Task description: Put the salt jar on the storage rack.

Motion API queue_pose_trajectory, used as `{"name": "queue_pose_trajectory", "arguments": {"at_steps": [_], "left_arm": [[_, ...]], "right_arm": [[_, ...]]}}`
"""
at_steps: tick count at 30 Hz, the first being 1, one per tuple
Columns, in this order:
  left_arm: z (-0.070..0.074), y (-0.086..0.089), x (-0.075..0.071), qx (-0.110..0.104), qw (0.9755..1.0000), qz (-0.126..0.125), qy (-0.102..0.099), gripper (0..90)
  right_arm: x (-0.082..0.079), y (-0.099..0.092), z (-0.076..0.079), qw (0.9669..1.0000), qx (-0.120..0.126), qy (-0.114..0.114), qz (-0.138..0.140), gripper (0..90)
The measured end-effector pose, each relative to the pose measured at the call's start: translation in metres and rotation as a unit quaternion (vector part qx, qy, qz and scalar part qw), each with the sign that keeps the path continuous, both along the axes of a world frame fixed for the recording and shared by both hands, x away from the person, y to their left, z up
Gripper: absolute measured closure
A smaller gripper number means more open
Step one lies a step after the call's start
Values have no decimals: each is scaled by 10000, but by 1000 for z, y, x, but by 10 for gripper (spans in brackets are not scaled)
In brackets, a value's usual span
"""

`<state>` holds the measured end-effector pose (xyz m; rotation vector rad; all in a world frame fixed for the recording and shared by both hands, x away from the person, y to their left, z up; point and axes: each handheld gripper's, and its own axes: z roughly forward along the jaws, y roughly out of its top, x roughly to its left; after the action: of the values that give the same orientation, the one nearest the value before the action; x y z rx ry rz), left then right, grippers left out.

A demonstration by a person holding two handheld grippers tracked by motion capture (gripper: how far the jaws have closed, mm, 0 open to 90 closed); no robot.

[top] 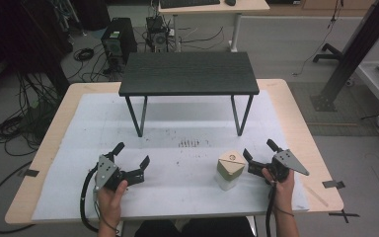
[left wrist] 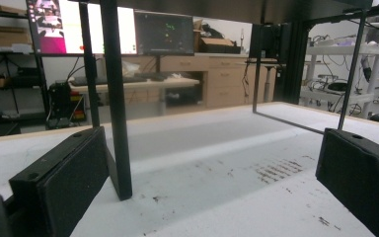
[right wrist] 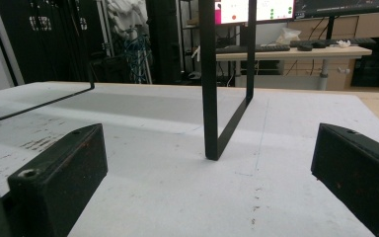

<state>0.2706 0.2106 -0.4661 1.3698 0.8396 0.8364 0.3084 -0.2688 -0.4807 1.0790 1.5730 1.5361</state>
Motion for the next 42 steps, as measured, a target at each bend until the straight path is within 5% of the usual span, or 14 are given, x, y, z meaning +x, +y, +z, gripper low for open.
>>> {"name": "queue_pose_trajectory", "arguments": {"at_steps": [16, 24, 42], "left_arm": [[0, 0, 0, -4, 10000, 3, -1, 4], [0, 0, 0, -6, 10000, 1, -4, 4], [0, 0, 0, -8, 10000, -10, -9, 4]], "right_arm": [[-1, 0, 0, 10000, -14, -36, 13, 5], [-4, -3, 0, 9998, 192, -6, -61, 7], [-32, -5, 0, 9998, 191, -33, -105, 7]]}}
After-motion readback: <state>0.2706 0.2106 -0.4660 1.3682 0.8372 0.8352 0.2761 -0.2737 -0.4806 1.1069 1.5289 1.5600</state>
